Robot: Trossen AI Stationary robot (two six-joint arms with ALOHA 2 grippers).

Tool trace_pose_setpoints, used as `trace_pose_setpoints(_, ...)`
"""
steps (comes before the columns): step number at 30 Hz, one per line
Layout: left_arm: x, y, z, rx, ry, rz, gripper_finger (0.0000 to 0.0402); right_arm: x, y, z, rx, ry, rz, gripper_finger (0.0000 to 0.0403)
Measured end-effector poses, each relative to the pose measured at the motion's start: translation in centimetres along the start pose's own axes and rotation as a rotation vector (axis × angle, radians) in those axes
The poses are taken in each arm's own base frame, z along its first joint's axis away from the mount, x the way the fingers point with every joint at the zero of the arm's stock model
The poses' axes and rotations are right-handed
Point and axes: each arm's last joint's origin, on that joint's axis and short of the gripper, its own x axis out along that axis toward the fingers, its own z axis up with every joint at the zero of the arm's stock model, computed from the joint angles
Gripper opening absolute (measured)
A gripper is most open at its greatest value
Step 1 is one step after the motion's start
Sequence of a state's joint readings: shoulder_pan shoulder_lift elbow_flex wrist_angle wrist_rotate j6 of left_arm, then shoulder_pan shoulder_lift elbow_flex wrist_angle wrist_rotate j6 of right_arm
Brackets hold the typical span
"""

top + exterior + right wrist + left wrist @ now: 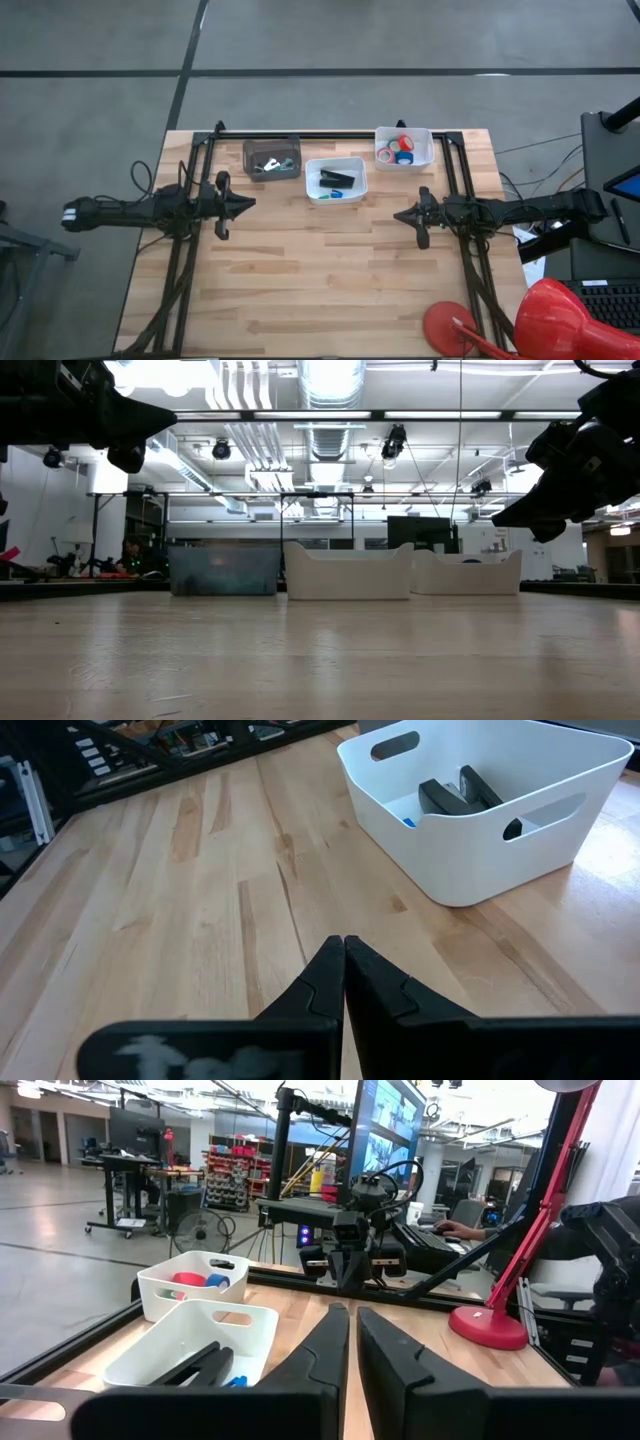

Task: Pick and place Stapler, Stapler remover, tape
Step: Return to Home Position

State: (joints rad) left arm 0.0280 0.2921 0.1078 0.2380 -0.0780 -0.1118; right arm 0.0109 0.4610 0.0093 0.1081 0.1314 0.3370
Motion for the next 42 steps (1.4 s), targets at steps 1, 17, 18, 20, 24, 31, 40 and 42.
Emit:
trace_pose_setpoints(1, 0.0, 0.0, 0.0, 0.0, 0.0, 0.0, 0.0029, 0.0, 0.0, 0.0, 0.0, 0.0, 0.0, 0.0008)
trace_pose_setpoints(17, 0.0, 0.0, 0.0, 0.0, 0.0, 0.0, 0.003, 0.0, 0.0, 0.0, 0.0, 0.0, 0.0, 0.0008)
trace_pose_setpoints(18, 0.0, 0.0, 0.0, 0.0, 0.0, 0.0, 0.003, 0.0, 0.0, 0.0, 0.0, 0.0, 0.0, 0.0008)
trace_pose_setpoints(20, 0.0, 0.0, 0.0, 0.0, 0.0, 0.0, 0.0029, 0.0, 0.0, 0.0, 0.0, 0.0, 0.0, 0.0008)
trace_pose_setpoints(24, 0.0, 0.0, 0.0, 0.0, 0.0, 0.0, 0.0024, 0.0, 0.0, 0.0, 0.0, 0.0, 0.0, 0.0008)
trace_pose_setpoints(31, 0.0, 0.0, 0.0, 0.0, 0.0, 0.0, 0.0026, 0.0, 0.0, 0.0, 0.0, 0.0, 0.0, 0.0008)
trace_pose_setpoints(40, 0.0, 0.0, 0.01, 0.0, 0.0, 0.0, 0.0026, 0.0, 0.0, 0.0, 0.0, 0.0, 0.0, 0.0008)
trace_pose_setpoints(42, 0.0, 0.0, 0.01, 0.0, 0.0, 0.0, 0.0023, 0.0, 0.0, 0.0, 0.0, 0.0, 0.0, 0.0008)
